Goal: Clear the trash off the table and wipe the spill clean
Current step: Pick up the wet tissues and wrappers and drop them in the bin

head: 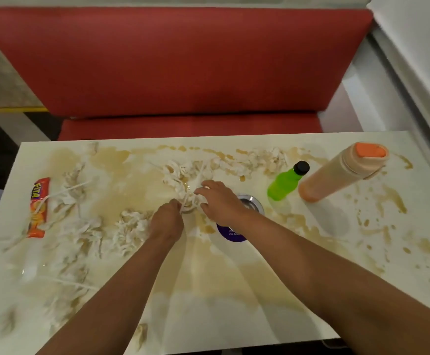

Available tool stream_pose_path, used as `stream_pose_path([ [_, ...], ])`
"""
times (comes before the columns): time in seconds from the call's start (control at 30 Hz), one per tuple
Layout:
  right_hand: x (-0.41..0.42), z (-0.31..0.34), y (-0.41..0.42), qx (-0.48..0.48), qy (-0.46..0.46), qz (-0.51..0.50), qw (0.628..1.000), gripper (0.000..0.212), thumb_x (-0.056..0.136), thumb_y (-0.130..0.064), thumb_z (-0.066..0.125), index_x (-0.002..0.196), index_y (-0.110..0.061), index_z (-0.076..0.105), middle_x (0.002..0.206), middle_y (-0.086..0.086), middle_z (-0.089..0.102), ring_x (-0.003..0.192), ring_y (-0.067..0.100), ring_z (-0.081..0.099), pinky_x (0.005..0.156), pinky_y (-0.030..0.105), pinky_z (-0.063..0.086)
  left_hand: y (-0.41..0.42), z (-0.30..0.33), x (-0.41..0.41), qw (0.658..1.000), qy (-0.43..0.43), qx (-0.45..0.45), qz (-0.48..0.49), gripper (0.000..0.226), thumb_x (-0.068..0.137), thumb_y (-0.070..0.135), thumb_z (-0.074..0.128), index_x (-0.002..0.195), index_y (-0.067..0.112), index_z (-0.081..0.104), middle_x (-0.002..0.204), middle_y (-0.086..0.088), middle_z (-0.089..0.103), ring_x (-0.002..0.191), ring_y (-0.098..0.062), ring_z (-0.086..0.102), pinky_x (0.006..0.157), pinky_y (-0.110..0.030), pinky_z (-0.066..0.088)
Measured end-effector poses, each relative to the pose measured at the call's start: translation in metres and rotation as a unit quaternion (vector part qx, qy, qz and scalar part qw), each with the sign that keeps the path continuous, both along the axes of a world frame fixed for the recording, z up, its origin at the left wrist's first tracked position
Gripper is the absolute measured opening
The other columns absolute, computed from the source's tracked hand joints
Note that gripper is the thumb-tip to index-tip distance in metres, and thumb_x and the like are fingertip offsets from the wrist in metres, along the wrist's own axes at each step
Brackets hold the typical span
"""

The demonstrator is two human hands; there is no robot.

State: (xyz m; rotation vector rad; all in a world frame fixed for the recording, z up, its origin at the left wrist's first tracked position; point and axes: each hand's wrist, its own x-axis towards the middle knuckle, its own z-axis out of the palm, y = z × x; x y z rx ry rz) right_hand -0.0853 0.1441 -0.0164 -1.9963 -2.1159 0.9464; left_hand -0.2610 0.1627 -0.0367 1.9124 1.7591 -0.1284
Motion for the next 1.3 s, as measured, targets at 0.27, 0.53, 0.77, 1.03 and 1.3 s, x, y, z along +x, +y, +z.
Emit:
stream_pose_path([
  [0.27,0.0,-0.018,0.043,0.009,-0.11,0.077,0.991,0.062,0.094,0.007,0.048,0.147,-0.026,0.052,0.169,0.013,0.009,0.155,0.039,0.003,0.124,0.053,0.014,0.002,0.02,-0.017,0.994,-0.06,-0.03,0.082,0.019,0.091,0.011,0.06,0.107,0.009,0.068,0.102,-0.011,0.073,0.092,-0.029,0.069,0.068,-0.03,0.048],
  [0.53,0.01,-0.032,0.044,0.056,-0.153,0.12,0.979,0.049,0.097,0.004,0.05,0.13,-0.027,0.069,0.167,0.008,0.022,0.155,0.038,0.004,0.125,0.053,0.005,-0.015,0.04,-0.046,0.986,-0.103,-0.024,0.129,0.009,0.093,0.026,0.067,0.092,0.018,0.066,0.083,0.003,0.069,0.079,-0.019,0.066,0.069,-0.03,0.051],
  [0.77,0.013,-0.037,0.039,0.101,-0.169,0.194,0.961,0.027,0.101,-0.009,0.058,0.116,-0.024,0.074,0.162,0.011,0.033,0.154,0.042,0.01,0.122,0.057,0.012,-0.042,0.06,-0.068,0.975,-0.144,-0.01,0.168,0.009,0.093,0.026,0.07,0.089,0.018,0.068,0.077,0.005,0.069,0.073,-0.008,0.064,0.058,-0.02,0.042],
  [1.03,0.012,0.006,0.003,0.116,-0.038,0.104,0.987,0.026,0.108,-0.024,0.046,0.121,-0.02,0.068,0.125,0.0,0.065,0.113,0.023,0.057,0.101,0.04,0.037,-0.057,0.07,-0.08,0.965,-0.166,0.033,0.201,0.01,0.091,0.028,0.072,0.084,0.023,0.067,0.079,0.006,0.069,0.073,-0.01,0.065,0.06,-0.024,0.043],
  [1.3,0.065,0.047,-0.1,0.072,0.136,-0.143,0.978,0.014,0.1,-0.026,0.059,0.104,-0.024,0.071,0.097,-0.008,0.071,0.089,0.013,0.063,0.076,0.032,0.048,-0.07,0.078,-0.028,0.972,-0.208,0.0,0.109,0.008,0.093,0.031,0.07,0.089,0.025,0.068,0.082,0.007,0.071,0.066,-0.006,0.066,0.06,-0.021,0.045],
])
